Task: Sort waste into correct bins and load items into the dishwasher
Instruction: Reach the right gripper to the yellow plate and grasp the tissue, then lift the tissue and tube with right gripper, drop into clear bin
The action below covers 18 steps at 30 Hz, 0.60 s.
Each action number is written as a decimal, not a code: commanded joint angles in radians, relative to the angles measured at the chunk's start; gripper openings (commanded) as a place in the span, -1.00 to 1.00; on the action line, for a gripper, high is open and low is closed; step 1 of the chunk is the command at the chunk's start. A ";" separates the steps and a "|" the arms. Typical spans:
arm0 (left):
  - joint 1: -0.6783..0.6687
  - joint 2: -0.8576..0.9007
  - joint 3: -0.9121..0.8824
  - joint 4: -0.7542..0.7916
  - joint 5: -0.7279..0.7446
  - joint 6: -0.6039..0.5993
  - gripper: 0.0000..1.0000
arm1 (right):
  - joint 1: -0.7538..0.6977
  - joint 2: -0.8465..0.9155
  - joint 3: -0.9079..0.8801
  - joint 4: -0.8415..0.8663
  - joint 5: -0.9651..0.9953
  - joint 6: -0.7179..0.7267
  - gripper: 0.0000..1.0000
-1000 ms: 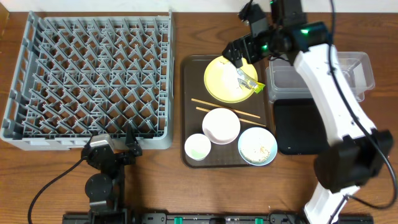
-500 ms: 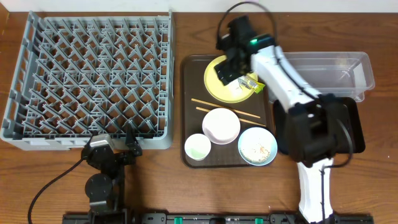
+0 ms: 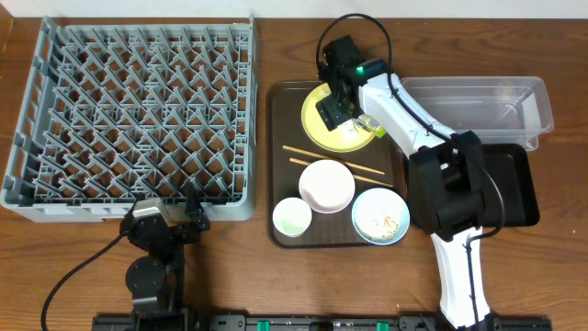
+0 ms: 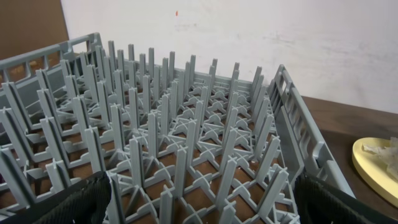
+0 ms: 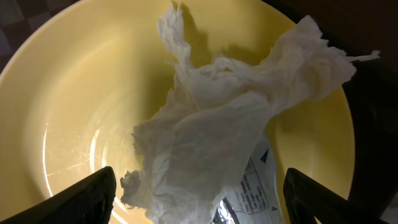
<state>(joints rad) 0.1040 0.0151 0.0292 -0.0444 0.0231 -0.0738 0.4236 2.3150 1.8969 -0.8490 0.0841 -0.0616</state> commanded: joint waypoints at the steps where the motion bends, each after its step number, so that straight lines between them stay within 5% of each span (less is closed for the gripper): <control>1: 0.002 -0.002 -0.025 -0.025 -0.012 0.013 0.89 | -0.011 0.034 0.017 -0.006 0.016 0.017 0.67; 13: 0.002 -0.002 -0.025 -0.025 -0.012 0.013 0.89 | -0.013 0.041 -0.030 0.003 -0.002 0.069 0.24; 18: 0.002 -0.002 -0.025 -0.025 -0.012 0.013 0.89 | -0.013 0.041 -0.053 0.008 -0.014 0.069 -0.54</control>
<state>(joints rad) 0.1040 0.0151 0.0292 -0.0444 0.0231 -0.0734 0.4236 2.3444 1.8709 -0.8375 0.0715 0.0010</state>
